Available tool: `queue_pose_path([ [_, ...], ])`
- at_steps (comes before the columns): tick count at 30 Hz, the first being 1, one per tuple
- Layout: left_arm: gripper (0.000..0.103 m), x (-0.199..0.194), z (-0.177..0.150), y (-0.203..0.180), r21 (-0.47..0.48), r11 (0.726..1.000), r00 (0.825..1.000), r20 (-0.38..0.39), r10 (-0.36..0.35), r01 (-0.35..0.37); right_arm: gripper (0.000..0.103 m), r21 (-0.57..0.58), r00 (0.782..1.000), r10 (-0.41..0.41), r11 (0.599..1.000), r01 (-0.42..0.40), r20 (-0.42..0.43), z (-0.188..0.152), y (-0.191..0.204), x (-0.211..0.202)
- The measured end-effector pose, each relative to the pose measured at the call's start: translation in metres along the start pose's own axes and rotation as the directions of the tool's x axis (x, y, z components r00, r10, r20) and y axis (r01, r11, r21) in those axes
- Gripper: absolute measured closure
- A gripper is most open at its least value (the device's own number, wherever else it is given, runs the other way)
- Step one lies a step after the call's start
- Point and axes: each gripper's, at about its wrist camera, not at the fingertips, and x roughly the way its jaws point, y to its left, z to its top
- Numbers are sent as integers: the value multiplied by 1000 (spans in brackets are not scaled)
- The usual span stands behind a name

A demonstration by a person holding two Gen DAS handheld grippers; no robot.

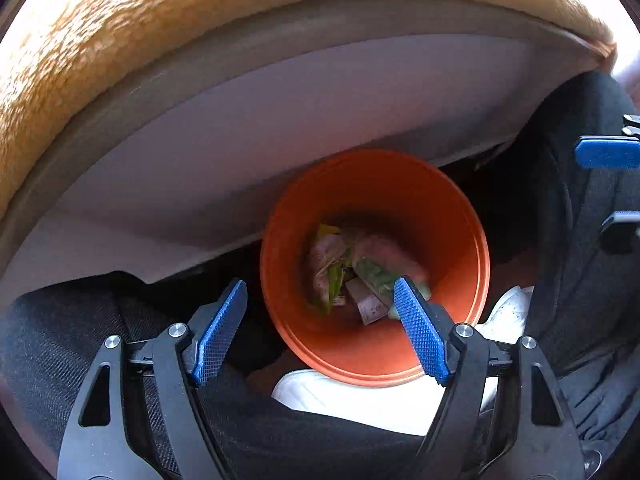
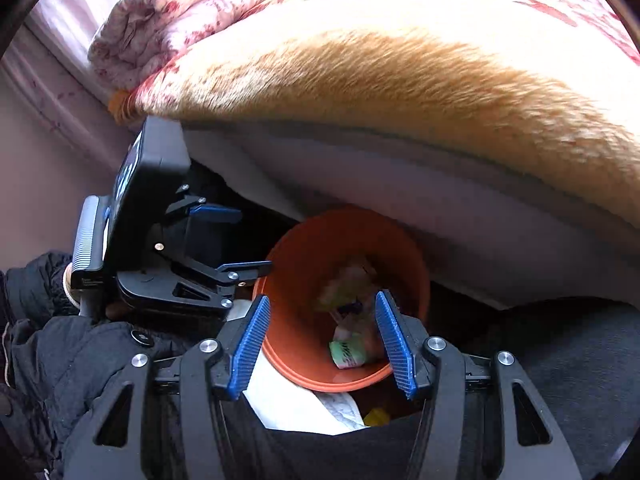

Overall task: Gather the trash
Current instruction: 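Grasp the torn blue barcode carton with the right gripper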

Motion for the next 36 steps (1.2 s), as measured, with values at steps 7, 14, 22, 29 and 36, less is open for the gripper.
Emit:
queue_pose_path([
  [7,29,-27,-8,8,-13,1000,996,85,-21,23,48,34,998,-3,999,1,65,2,-16,-28],
  [14,22,-87,-5,13,18,998,955,288,-69,66,48,10,979,-25,1000,24,201,38,-27,-67],
  [22,22,-126,15,7,-16,1000,918,397,0,8,39,96,934,-91,993,61,344,115,-52,-82],
  [29,22,-133,26,15,-58,998,899,438,27,-2,30,256,904,-207,960,114,374,204,-90,-70],
  [36,22,-130,26,32,-80,997,886,462,48,-13,24,435,898,-273,894,105,345,266,-125,-38],
])
